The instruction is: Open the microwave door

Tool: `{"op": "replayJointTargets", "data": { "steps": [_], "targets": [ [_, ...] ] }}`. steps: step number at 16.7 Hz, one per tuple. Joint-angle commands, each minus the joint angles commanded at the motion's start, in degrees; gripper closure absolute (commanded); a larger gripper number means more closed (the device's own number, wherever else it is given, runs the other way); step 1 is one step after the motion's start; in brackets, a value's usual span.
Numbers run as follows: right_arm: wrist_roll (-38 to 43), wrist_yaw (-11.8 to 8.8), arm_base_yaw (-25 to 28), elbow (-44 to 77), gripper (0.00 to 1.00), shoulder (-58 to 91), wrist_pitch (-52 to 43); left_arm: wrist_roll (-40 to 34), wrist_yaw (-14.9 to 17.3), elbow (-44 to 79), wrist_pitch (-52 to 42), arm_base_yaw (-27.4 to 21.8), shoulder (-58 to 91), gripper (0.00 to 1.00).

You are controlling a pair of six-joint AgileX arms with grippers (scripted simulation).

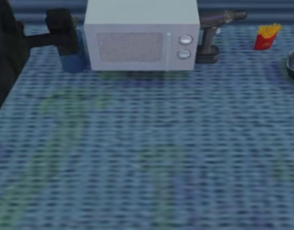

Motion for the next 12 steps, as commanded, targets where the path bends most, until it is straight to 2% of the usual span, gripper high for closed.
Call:
{"op": "replayJointTargets", "data": {
  "steps": [7,12],
  "targets": [
    [0.0,0.0,0.0,0.0,0.0,0.0,0.0,-8.1,-12.7,26.5,1.1,-14.3,38.5,0.0],
    [0.0,0.0,0.0,0.0,0.0,0.0,0.0,-10.3,-17.6,35.1,-0.3,-19.9,52.0,0.0]
  ]
}}
